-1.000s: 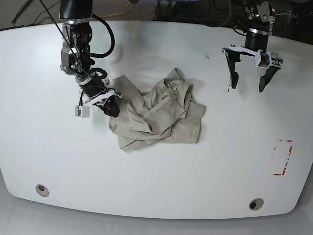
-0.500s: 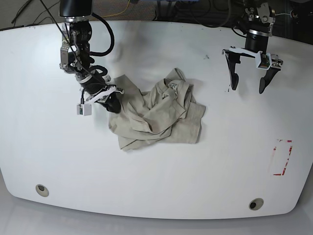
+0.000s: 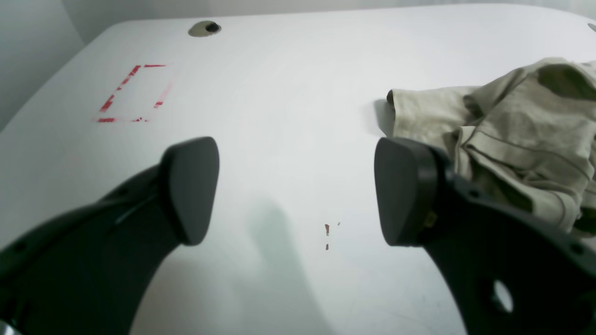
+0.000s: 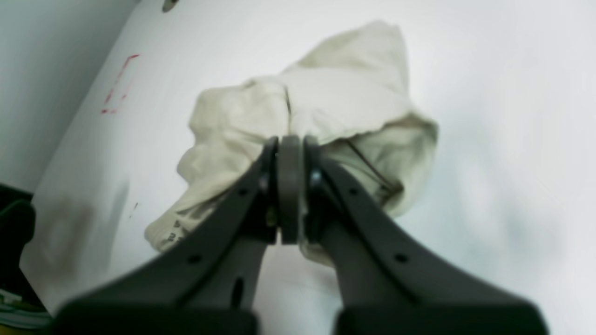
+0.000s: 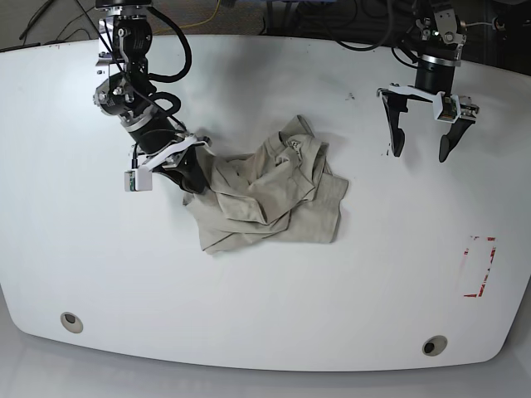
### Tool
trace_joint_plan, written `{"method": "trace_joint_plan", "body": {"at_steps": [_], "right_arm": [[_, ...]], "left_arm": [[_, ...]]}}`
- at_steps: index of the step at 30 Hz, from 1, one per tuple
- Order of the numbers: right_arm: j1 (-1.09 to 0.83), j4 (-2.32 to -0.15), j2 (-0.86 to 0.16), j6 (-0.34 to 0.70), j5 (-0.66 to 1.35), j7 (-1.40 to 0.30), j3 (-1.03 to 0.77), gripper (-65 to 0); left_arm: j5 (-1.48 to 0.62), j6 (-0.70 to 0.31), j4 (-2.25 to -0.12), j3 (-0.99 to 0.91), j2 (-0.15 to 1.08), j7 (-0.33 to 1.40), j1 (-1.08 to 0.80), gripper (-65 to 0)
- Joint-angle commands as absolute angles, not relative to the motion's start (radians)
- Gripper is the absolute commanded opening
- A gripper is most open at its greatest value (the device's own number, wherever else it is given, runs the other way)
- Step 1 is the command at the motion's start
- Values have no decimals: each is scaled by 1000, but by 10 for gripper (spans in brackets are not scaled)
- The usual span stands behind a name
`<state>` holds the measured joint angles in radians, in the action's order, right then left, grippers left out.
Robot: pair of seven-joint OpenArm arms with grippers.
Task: Layout the t-shirt on the table in an organized manner, then fold the t-shirt properly
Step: 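Grasp an edge of the beige t-shirt with the right gripper, then drag the held shirt edge away from the pile with the right gripper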
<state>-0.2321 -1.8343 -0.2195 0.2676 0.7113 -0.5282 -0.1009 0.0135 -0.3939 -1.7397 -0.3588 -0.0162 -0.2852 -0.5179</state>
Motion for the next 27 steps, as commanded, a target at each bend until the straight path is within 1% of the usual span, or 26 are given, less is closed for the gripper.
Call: {"method": "trace_joint_plan", "body": {"at_steps": [1, 6, 12, 17, 24, 27], "right_arm": [[-223, -1882, -242, 275, 723, -503, -107, -650], [-222, -1900, -248, 275, 723, -503, -107, -650], [-214, -1897, -271, 275, 722, -501, -108, -650], [-209, -1913, -272, 275, 722, -501, -108, -650], [-193, -1951, -317, 274, 710, -503, -127, -650], [-168, -1963, -355, 274, 711, -503, -128, -650]], "left_arm": [[4, -410, -1755, -332, 8, -317, -519, -169], [47, -438, -1756, -242, 65, -317, -526, -166], [56, -440, -1756, -166, 70, -314, -524, -163], [54, -440, -1759, -110, 70, -232, -510, -163], [54, -440, -1759, -82, 64, -183, -479, -165], [56, -440, -1759, -67, 64, -183, -478, -165]]}}
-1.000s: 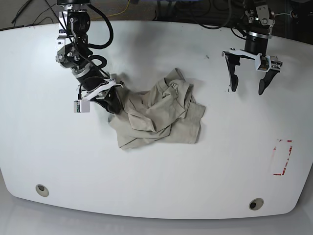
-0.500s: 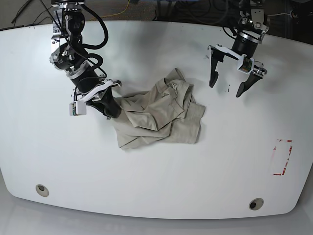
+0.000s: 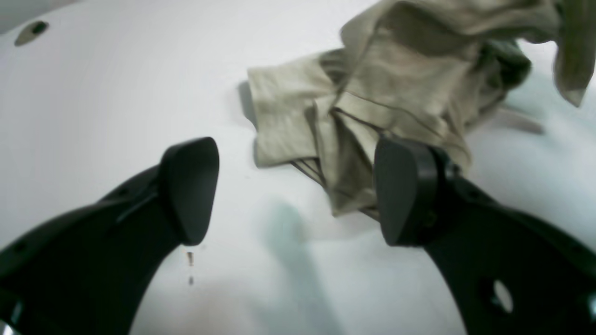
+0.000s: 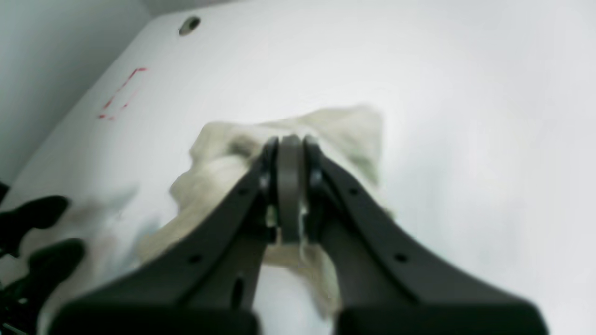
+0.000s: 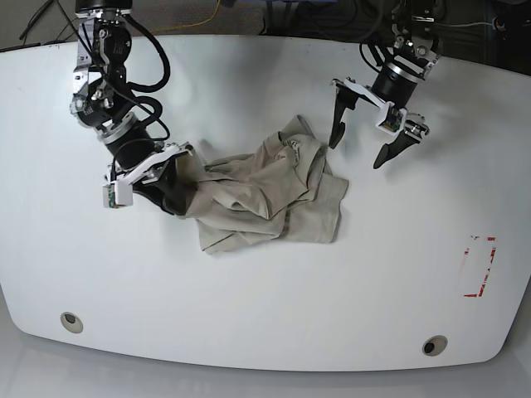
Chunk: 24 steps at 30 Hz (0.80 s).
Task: Layout the t-shirt on the table in an organized manner, then fold the t-shirt properly
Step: 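Drag the held shirt edge away from the pile with the right gripper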
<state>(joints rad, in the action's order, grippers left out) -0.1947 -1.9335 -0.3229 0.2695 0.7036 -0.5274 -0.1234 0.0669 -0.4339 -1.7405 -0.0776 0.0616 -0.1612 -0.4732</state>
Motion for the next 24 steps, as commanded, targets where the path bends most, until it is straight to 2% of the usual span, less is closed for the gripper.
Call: {"method": "trace_joint_plan", "body": {"at_steps": [1, 24], "right_arm": [[-165, -1963, -361, 274, 711, -503, -128, -650], [13, -1983, -608, 275, 719, -501, -128, -650]], "left_arm": [[56, -440, -1759, -65, 64, -183, -478, -165], [59, -440, -1751, -64, 65, -183, -450, -166]]}}
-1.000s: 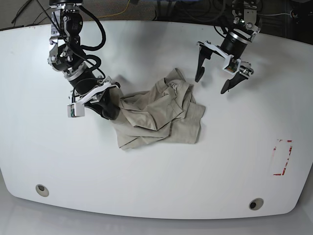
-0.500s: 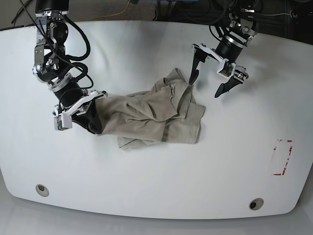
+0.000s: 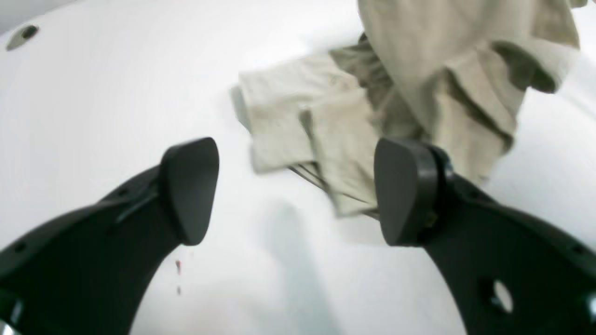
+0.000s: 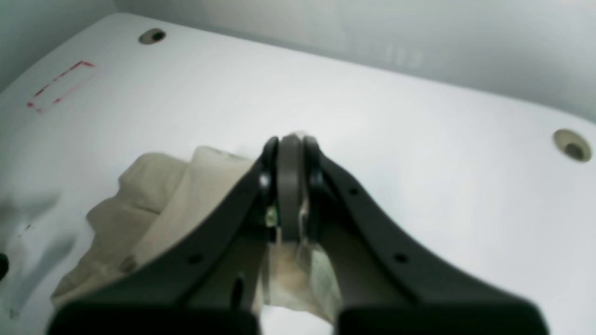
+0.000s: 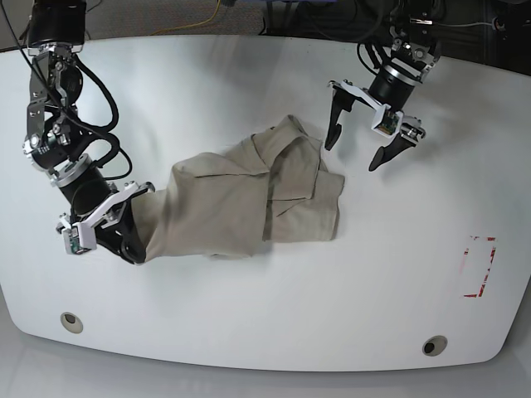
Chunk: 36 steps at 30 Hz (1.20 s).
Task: Layout the t-shirt on the table in an organized manner, then fold the t-shirt properly
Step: 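Drag the held shirt edge away from the pile with the right gripper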
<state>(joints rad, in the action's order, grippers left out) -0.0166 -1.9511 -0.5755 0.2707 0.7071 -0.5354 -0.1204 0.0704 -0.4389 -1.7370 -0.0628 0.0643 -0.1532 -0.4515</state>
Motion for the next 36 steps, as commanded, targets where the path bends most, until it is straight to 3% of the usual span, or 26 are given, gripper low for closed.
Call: {"method": "trace_joint_plan", "body": {"at_steps": [1, 19, 26, 36], "right_arm": [[19, -1985, -619, 275, 719, -501, -128, -650], [102, -2000, -799, 280, 800, -498, -217, -650], [131, -2000, -820, 280, 802, -496, -216, -650], [137, -1998, -817, 282, 802, -498, -216, -650]], "left_arm": [[59, -440, -1751, -64, 65, -183, -450, -166], [124, -440, -1751, 4, 64, -182, -426, -166], [124, -440, -1748, 96, 61, -180, -371, -166], [124, -440, -1604, 131, -36, -59, -242, -166]]}}
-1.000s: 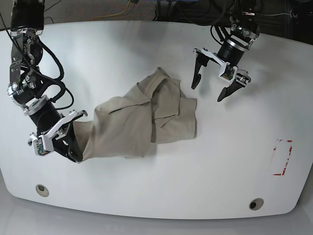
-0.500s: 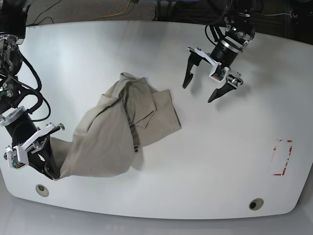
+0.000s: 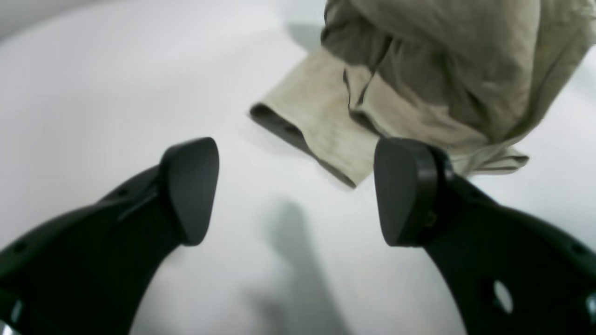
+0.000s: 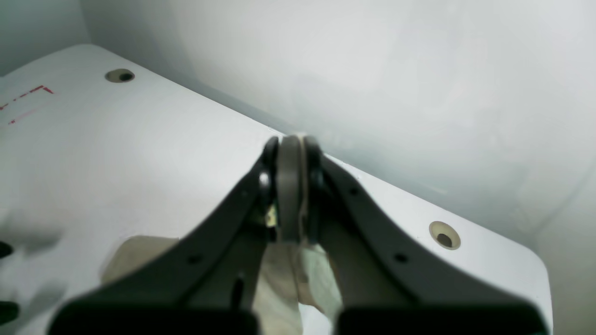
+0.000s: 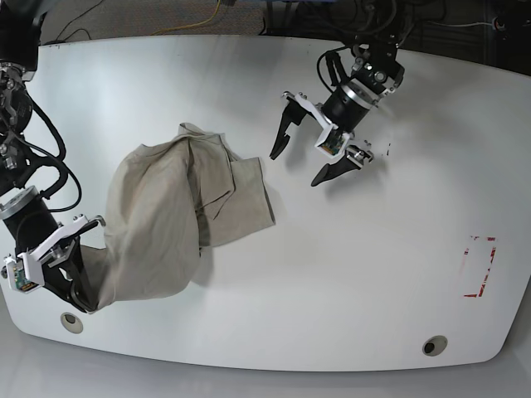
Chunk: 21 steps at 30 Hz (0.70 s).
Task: Layout the t-shirt on the table in an organized manner, then fold the t-shirt properly
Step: 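Drag the held shirt edge away from the pile with the right gripper, then move the left gripper to the shirt and grasp another edge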
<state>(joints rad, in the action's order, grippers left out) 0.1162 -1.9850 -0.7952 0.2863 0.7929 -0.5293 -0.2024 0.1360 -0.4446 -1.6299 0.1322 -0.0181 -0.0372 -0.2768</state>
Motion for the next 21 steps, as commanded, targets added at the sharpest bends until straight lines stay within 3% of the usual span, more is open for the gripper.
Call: {"method": "trace_joint_plan", "body": {"at_steps": [1, 11, 21], "right_arm": [[137, -1998, -816, 282, 802, -498, -214, -650], [130, -1997, -803, 282, 802, -499, -205, -650], [130, -1997, -791, 282, 800, -501, -199, -650]], "left_arm": [[124, -440, -1570, 131, -48, -56, -226, -166], [124, -440, -1408, 143, -102, -59, -148, -166], [125, -440, -1349, 232, -76, -59, -124, -166]]}}
